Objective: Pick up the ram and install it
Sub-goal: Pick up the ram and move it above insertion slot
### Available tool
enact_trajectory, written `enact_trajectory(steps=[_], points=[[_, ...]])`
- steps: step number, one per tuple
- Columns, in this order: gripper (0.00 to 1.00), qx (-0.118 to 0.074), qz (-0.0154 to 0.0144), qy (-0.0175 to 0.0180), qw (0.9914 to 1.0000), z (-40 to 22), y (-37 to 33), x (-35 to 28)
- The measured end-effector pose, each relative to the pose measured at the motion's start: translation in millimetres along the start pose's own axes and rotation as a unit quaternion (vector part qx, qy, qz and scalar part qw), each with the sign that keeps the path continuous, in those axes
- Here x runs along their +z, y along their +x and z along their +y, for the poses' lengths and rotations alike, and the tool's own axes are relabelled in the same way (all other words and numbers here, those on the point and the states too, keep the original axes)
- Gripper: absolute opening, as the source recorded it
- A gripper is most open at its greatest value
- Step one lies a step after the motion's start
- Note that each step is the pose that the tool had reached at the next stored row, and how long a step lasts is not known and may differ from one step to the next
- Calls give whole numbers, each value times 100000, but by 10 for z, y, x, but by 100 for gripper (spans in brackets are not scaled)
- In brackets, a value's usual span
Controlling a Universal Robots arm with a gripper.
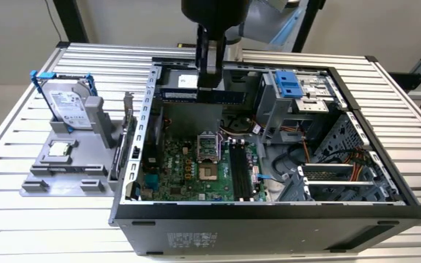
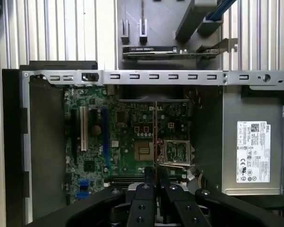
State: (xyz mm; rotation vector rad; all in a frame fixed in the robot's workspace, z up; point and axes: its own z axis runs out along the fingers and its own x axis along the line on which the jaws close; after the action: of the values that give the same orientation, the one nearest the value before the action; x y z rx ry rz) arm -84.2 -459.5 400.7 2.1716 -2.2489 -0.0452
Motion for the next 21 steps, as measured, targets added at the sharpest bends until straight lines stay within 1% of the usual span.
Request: enact_trajectory(steps=[7,12,21], points=[[0,-2,0,0,100000,-208,-26,-6],[0,81,2,1,100000,-378,-35,-12],[0,1049,-34,10,99994,-581,-43,-17]])
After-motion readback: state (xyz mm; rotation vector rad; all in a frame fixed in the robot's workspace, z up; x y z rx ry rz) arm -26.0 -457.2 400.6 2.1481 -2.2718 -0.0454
